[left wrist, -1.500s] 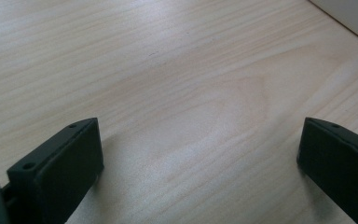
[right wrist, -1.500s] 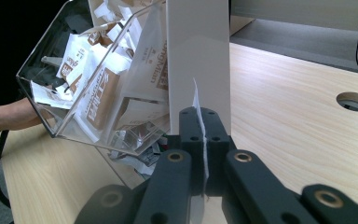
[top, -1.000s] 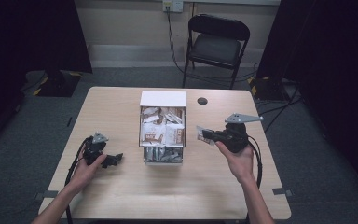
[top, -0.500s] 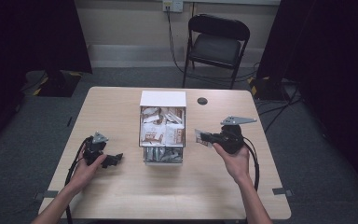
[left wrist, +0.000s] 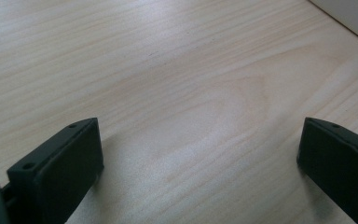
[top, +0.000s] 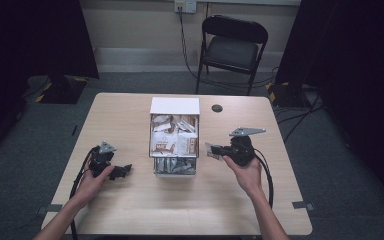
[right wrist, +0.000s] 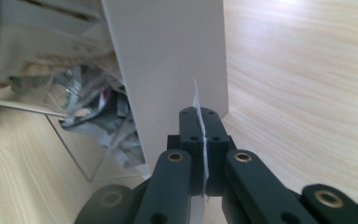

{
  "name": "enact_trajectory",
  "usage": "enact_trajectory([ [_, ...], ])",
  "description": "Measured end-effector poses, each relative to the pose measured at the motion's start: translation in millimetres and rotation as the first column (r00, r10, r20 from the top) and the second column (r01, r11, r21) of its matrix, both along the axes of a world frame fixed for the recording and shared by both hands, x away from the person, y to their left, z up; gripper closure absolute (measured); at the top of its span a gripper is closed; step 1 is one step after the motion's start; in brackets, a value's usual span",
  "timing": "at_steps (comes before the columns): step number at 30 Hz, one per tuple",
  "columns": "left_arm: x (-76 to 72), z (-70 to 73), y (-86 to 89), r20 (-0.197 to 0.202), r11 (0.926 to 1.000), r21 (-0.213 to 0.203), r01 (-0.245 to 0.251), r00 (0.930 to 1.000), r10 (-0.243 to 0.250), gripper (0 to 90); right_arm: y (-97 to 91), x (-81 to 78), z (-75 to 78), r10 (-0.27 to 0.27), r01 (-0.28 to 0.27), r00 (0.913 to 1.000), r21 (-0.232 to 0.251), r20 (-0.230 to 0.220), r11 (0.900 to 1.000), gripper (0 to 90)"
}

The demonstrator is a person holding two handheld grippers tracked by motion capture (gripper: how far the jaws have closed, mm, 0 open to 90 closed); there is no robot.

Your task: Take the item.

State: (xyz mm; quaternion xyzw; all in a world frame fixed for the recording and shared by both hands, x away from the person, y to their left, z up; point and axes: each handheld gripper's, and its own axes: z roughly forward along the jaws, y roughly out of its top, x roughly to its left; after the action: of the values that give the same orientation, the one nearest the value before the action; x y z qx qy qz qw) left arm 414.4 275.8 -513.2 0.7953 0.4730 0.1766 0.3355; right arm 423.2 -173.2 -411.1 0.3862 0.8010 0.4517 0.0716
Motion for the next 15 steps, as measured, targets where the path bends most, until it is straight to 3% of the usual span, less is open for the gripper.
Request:
enact_trajectory([
  [15, 0.0, 0.0, 0.0, 0.000, 1.0000, 0.000, 0.000, 1.0000, 0.000, 0.0, 12.0, 10.9, -26.7, 0.002, -0.004, 0.9985, -0.041, -0.054, 0.9991, 89.7],
])
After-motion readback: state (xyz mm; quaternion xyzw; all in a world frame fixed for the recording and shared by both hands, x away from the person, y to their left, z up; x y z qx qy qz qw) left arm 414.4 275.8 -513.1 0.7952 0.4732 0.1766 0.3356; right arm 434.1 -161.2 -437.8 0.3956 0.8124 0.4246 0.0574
